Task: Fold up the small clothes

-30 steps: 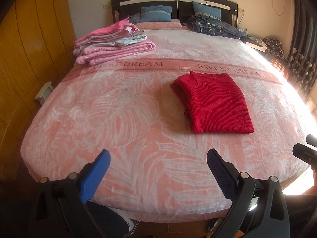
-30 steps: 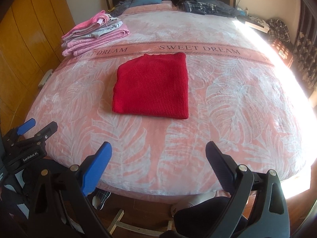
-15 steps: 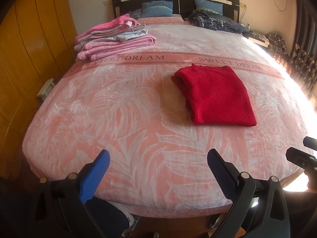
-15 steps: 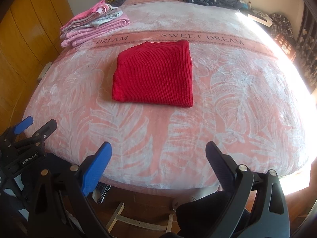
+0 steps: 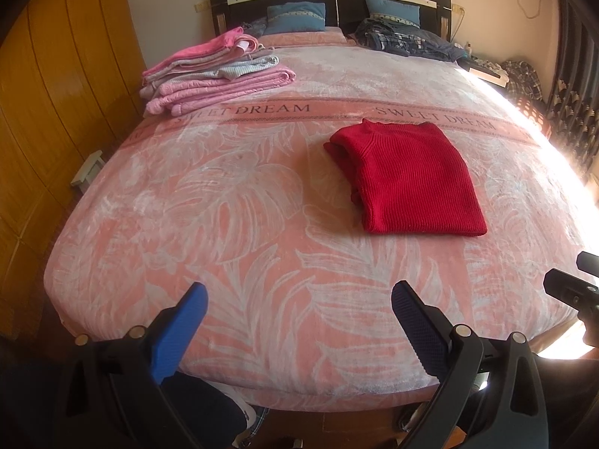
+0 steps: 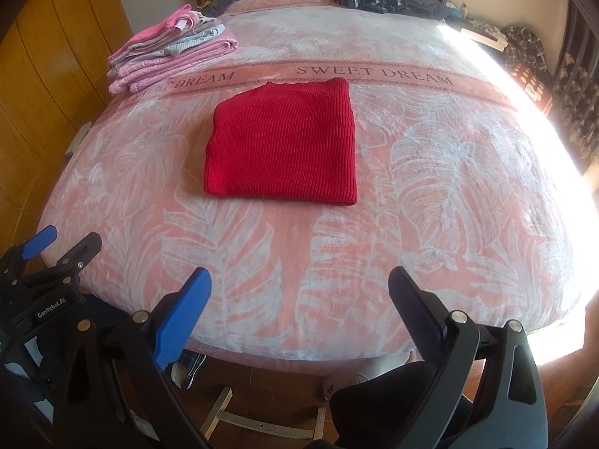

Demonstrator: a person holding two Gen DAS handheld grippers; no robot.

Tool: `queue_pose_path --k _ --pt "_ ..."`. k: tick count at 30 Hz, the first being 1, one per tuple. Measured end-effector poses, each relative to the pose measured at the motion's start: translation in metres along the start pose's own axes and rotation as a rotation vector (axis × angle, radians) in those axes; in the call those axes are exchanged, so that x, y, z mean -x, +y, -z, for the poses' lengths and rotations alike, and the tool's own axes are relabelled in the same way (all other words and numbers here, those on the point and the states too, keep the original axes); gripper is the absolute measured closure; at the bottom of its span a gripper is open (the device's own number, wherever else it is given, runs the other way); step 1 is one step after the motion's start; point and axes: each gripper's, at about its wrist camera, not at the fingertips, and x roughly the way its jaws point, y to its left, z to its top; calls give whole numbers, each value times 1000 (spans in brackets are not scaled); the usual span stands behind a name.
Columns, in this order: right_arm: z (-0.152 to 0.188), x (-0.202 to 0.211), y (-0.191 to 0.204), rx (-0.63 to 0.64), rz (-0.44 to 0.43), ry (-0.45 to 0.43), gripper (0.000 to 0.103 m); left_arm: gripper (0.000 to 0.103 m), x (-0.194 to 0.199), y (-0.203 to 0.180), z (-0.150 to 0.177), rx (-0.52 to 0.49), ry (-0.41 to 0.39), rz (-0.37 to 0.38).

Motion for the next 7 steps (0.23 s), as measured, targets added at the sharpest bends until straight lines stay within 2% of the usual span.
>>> queue_pose_path --k 7 --pt "2 -4 -2 -21 11 25 8 4 -1 0 0 -2 -3 -3"
